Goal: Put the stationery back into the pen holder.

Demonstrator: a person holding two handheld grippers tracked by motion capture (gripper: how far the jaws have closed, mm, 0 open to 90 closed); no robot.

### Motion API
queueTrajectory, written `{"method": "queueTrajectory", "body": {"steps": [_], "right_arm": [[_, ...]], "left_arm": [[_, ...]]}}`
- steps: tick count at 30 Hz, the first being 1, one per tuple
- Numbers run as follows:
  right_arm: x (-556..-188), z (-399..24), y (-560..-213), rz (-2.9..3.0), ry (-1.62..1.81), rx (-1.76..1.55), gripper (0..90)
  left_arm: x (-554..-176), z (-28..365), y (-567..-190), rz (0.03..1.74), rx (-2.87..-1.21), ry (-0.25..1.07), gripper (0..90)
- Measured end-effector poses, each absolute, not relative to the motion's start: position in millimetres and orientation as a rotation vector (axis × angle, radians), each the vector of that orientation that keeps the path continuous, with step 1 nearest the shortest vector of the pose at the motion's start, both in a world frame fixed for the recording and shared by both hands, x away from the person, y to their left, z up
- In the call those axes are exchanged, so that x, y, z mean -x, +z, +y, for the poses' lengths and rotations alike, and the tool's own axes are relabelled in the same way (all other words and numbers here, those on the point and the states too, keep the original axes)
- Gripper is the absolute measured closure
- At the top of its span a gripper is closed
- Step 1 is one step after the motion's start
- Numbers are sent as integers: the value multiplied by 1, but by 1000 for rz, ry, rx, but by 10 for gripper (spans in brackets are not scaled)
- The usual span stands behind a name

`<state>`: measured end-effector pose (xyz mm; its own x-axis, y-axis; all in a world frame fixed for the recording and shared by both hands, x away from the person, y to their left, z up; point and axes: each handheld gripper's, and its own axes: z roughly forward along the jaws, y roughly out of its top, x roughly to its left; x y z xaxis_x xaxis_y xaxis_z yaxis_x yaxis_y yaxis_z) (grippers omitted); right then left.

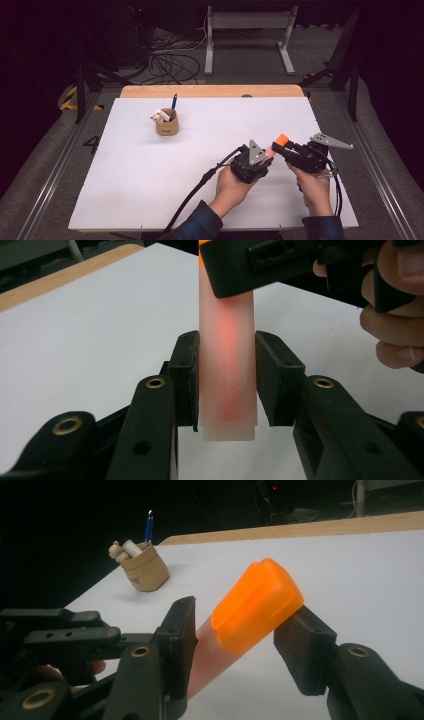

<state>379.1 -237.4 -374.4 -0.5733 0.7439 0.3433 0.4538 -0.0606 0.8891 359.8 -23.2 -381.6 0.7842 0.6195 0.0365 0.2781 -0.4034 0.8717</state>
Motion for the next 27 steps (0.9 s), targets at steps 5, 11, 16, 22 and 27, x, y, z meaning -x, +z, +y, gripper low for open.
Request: {"method": "queueTrajectory", "body": {"steps": [5, 11, 16, 22, 27], "right_arm": [[-378, -239, -373, 1953, 1695, -1298, 589], [-377, -239, -372, 1998, 1763, -1232, 692], [-374, -236, -370, 2025, 1754, -1158, 725], [-370, -229, -364, 2055, 1647, -1068, 727], [-367, -221, -361, 2082, 1636, -1016, 726]], "left_arm": [[-360, -25, -384, 675, -2013, 429, 650], [-362, -25, -385, 669, -2027, 427, 649], [-365, -24, -387, 638, -2038, 434, 642], [-370, -19, -387, 639, -2037, 407, 540], [-372, -20, -388, 641, -2035, 383, 537]]}}
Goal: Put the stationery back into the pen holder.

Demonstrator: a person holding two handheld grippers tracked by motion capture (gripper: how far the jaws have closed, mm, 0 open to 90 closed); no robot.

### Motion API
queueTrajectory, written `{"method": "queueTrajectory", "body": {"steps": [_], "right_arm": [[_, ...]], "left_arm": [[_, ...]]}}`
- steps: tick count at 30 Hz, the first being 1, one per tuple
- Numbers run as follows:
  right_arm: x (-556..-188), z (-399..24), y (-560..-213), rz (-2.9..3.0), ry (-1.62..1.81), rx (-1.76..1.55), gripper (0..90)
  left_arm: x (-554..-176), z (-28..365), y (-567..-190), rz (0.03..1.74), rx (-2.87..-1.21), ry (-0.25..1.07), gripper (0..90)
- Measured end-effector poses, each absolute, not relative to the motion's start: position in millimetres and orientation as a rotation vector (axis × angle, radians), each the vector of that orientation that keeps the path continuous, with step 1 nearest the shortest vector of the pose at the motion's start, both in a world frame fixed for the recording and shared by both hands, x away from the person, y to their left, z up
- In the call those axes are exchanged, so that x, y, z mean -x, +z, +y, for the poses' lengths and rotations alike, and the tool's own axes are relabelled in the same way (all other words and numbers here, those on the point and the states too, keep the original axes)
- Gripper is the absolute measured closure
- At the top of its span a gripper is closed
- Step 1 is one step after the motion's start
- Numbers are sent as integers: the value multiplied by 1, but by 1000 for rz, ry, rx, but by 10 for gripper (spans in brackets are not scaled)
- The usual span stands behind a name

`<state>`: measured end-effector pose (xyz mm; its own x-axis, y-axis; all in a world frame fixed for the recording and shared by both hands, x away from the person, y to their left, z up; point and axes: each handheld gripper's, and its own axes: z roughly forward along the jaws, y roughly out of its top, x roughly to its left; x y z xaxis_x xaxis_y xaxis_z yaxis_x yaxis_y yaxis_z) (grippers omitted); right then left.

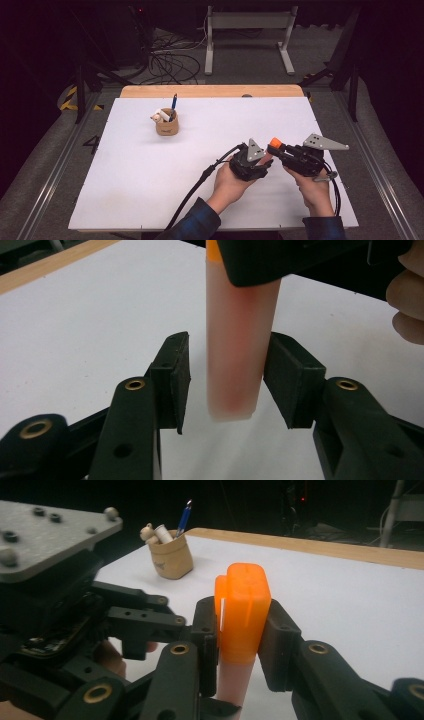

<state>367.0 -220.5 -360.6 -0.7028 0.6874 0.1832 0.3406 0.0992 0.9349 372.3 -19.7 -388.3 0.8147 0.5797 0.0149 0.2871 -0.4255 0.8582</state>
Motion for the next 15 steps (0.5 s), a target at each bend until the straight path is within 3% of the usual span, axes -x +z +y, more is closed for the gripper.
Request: {"method": "queueTrajectory", "body": {"steps": [7, 15], "right_arm": [[-364, -211, -358, 2105, 1580, -953, 726], [-362, -209, -356, 2047, 1592, -975, 724]], "left_arm": [[-373, -19, -389, 639, -2035, 367, 623], [-372, -19, -387, 644, -2011, 409, 647]]}}
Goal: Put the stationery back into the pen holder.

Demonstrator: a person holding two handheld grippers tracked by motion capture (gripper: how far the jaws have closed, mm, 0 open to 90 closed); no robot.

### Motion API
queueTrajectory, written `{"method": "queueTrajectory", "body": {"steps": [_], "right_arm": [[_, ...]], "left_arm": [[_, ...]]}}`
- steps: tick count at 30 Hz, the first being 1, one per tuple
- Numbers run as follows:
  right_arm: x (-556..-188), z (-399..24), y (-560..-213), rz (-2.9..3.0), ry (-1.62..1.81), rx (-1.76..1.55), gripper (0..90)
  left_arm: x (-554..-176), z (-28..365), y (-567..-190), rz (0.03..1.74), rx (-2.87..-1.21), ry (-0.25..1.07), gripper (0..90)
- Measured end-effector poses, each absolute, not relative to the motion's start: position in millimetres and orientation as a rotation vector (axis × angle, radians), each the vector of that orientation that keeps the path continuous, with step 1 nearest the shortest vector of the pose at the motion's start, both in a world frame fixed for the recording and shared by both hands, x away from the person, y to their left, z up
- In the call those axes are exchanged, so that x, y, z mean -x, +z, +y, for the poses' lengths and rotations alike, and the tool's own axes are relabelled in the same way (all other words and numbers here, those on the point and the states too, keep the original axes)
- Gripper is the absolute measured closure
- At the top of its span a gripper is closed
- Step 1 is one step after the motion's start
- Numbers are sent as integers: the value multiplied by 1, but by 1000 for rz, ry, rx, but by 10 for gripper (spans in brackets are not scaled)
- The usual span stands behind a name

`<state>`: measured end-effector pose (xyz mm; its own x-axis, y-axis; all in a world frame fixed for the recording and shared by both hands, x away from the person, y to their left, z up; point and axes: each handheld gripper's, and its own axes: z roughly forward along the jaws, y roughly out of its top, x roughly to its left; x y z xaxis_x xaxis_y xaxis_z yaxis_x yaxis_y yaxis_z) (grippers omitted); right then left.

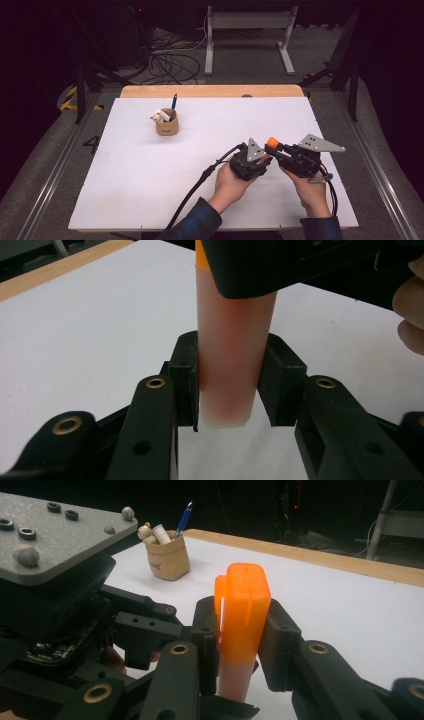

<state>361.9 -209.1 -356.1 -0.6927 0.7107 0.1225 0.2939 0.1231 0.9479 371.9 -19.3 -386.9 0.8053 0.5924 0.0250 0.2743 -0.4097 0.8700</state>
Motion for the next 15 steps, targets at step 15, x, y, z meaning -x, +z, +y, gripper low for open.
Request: {"method": "queueTrajectory", "body": {"steps": [15], "right_arm": [[-363, -211, -356, 2020, 1593, -964, 473]], "left_arm": [[-374, -10, -386, 663, -2010, 407, 649]]}}
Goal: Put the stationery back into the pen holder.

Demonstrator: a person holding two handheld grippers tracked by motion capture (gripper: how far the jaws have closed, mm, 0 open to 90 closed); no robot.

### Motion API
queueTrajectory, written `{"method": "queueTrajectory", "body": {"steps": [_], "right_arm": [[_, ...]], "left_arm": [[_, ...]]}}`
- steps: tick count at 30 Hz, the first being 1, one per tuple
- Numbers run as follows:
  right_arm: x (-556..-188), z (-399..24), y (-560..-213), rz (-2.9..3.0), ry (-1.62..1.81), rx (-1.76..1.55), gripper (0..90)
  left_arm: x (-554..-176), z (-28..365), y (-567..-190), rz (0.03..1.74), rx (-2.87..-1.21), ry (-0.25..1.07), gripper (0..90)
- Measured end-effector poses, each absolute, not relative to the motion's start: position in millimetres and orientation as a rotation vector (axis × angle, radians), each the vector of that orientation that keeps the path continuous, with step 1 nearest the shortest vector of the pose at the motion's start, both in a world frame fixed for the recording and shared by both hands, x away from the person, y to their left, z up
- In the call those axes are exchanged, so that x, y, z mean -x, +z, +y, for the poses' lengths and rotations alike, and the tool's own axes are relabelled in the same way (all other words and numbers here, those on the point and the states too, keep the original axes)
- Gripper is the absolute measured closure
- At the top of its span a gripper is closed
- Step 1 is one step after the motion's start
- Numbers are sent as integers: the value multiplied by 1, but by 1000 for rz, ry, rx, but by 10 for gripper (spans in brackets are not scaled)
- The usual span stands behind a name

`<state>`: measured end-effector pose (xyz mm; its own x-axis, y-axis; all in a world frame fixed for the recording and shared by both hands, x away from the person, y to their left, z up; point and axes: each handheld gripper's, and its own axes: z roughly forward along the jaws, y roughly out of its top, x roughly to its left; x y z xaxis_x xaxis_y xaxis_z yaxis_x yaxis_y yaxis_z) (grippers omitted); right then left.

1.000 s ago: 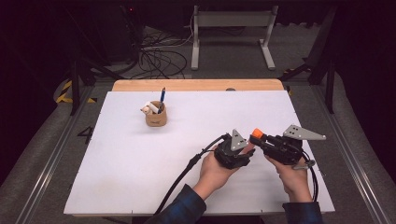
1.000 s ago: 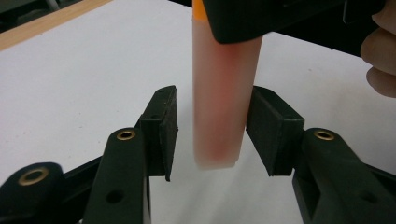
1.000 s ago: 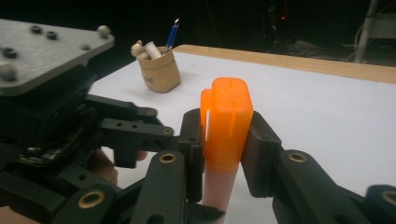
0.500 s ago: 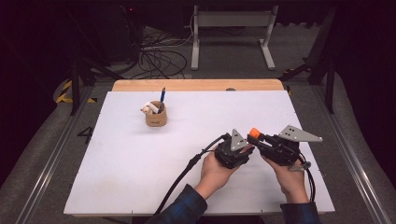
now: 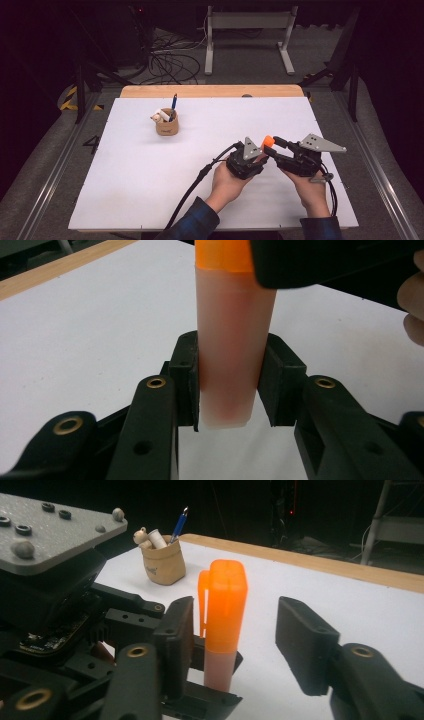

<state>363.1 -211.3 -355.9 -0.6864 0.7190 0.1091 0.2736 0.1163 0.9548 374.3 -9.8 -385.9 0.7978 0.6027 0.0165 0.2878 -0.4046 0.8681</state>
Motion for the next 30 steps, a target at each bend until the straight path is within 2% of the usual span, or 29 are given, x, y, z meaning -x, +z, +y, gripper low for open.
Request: {"method": "queueTrajectory", "body": {"steps": [5, 10, 22, 30], "right_arm": [[-364, -214, -355, 1994, 1596, -989, 312], [-364, -217, -354, 1979, 1586, -1005, 207], [-365, -215, -355, 2003, 1602, -966, 112], [-366, -213, -356, 2013, 1595, -956, 104]], "left_arm": [[-374, -6, -383, 653, -2013, 408, 648], [-376, 3, -378, 661, -2003, 420, 649], [-386, 27, -365, 701, -1963, 453, 648], [-393, 44, -360, 723, -1944, 488, 648]]}}
